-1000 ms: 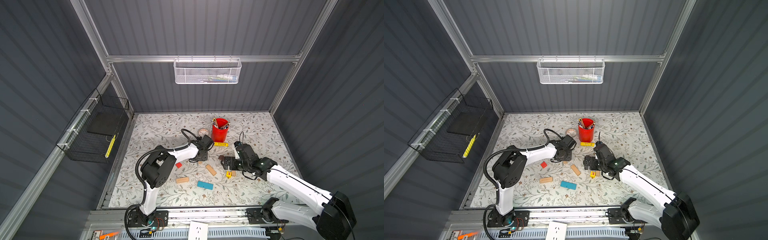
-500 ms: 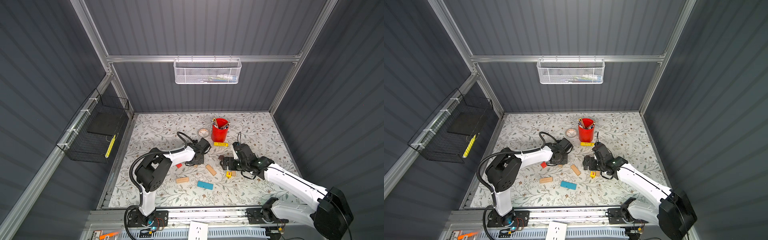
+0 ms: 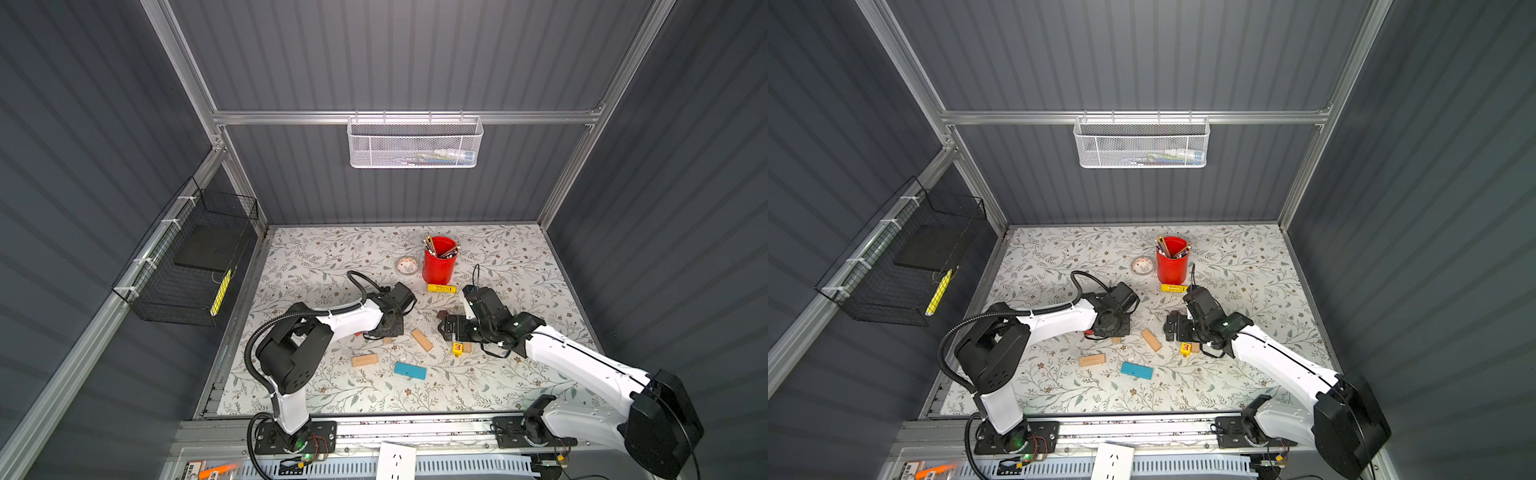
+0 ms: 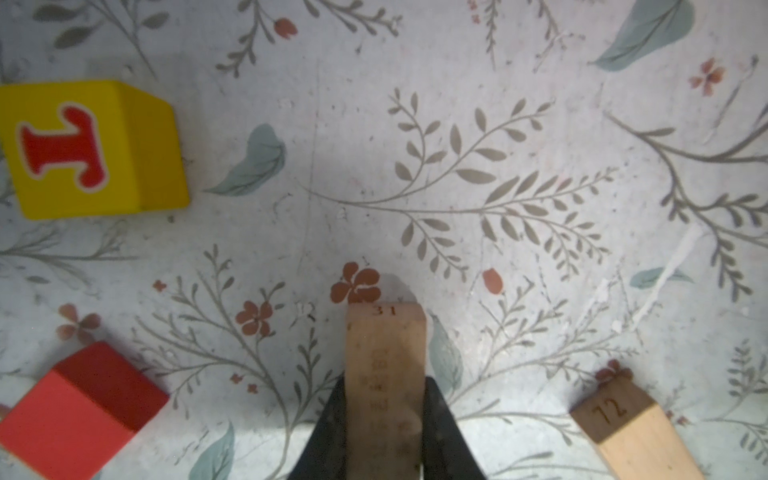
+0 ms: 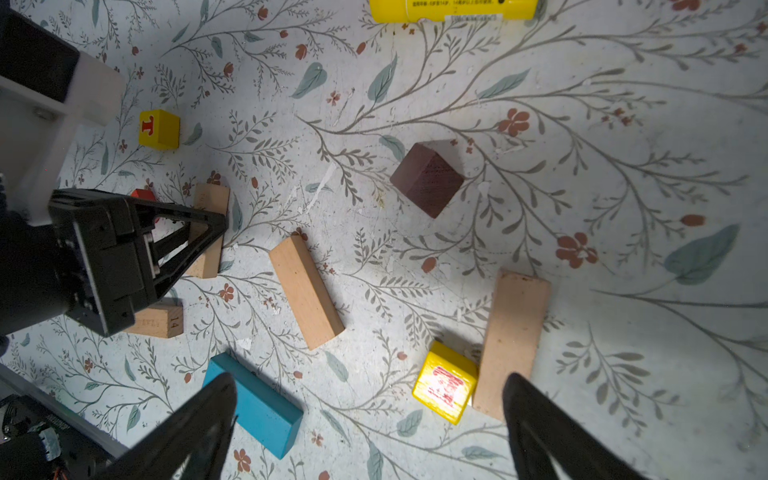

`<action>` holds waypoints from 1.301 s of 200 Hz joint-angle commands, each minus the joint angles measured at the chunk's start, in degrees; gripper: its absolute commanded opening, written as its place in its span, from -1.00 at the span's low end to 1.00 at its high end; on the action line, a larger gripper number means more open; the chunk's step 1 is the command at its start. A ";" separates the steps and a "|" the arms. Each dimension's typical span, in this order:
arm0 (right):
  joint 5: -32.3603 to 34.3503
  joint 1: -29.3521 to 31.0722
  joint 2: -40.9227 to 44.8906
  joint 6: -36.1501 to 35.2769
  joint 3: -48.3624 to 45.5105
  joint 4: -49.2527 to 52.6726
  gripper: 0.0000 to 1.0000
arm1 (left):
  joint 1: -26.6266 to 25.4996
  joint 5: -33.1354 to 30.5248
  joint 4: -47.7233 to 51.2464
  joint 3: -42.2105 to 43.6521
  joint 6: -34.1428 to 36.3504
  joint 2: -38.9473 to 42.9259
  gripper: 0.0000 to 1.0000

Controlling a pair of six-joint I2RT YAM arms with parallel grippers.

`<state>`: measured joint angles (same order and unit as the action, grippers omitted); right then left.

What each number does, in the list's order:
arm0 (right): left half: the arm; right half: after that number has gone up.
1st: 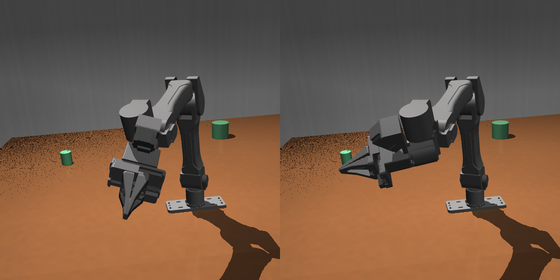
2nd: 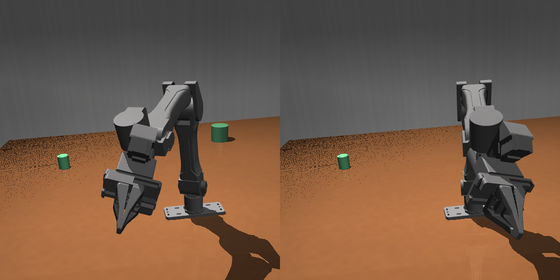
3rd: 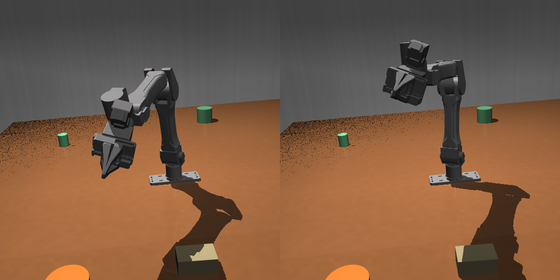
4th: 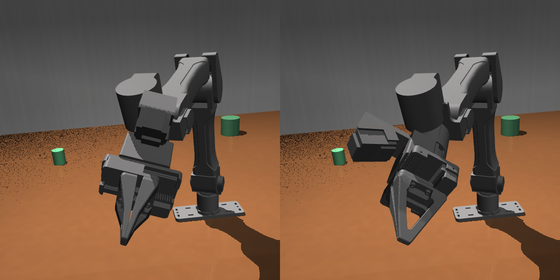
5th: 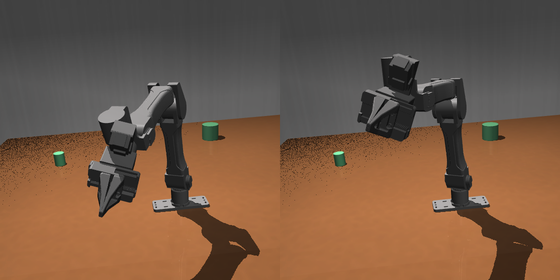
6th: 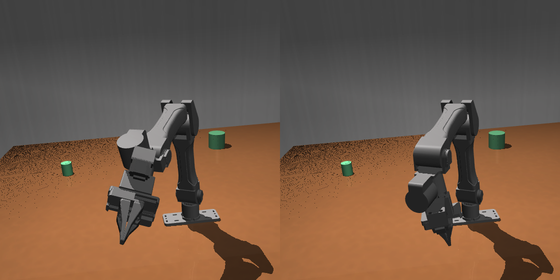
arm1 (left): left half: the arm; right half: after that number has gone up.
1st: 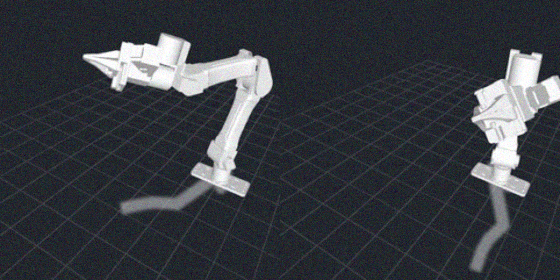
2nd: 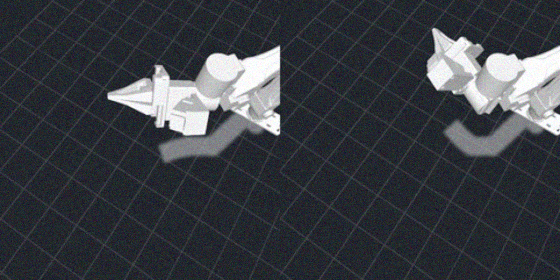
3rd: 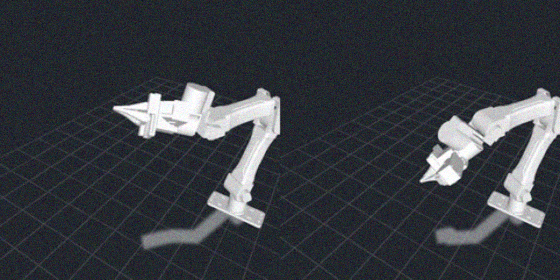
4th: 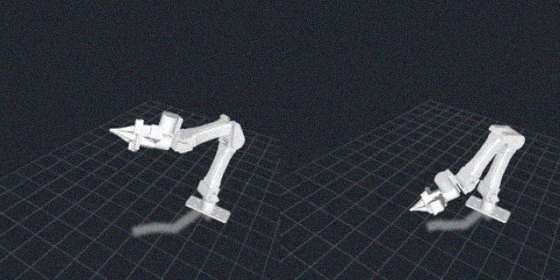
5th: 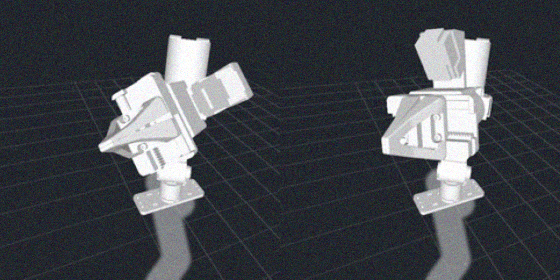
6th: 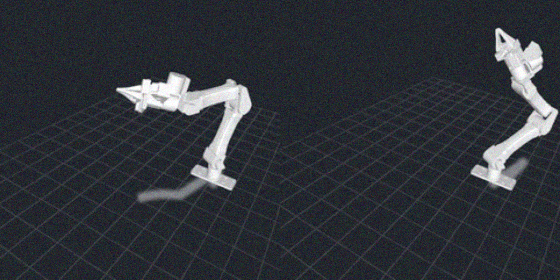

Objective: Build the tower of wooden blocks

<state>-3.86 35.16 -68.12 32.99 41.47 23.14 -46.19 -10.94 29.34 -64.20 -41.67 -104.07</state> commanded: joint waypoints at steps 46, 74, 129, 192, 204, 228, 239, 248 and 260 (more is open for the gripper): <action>-0.62 1.05 -0.61 -1.73 1.89 1.03 0.98 | -0.43 2.73 0.13 0.27 -0.95 0.48 -0.28; -0.45 1.95 -0.87 -3.48 3.37 2.50 0.98 | -0.46 2.44 0.43 0.38 -1.07 2.52 -0.15; 2.41 6.72 -4.36 -6.99 7.31 6.67 0.98 | -0.41 0.55 0.98 2.38 -1.07 10.20 -0.03; 5.95 13.56 -14.03 -8.59 12.30 8.18 0.84 | -0.38 -0.24 -3.94 10.31 -1.64 21.61 0.05; 7.26 15.01 -16.12 -9.73 13.61 8.67 0.78 | -0.38 -0.58 -4.30 11.38 -1.91 22.99 0.06; 8.97 16.25 -20.04 -10.93 15.03 9.10 0.63 | -0.37 -1.33 -4.76 12.87 -2.44 25.08 0.07; 9.22 16.20 -21.97 -11.22 15.64 9.39 0.54 | -0.39 -1.58 -5.12 13.55 -2.85 25.81 0.08; 8.81 16.34 -23.14 -11.73 16.13 9.41 0.48 | -0.37 -1.76 -5.34 14.01 -3.15 26.25 0.08; 8.93 16.30 -24.49 -12.06 16.63 9.47 0.38 | -0.39 -2.10 -5.70 14.71 -3.57 26.79 0.09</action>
<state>3.36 51.35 -89.95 22.57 56.29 30.59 -46.37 -11.53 24.47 -51.03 -43.64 -78.91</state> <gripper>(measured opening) 0.729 0.540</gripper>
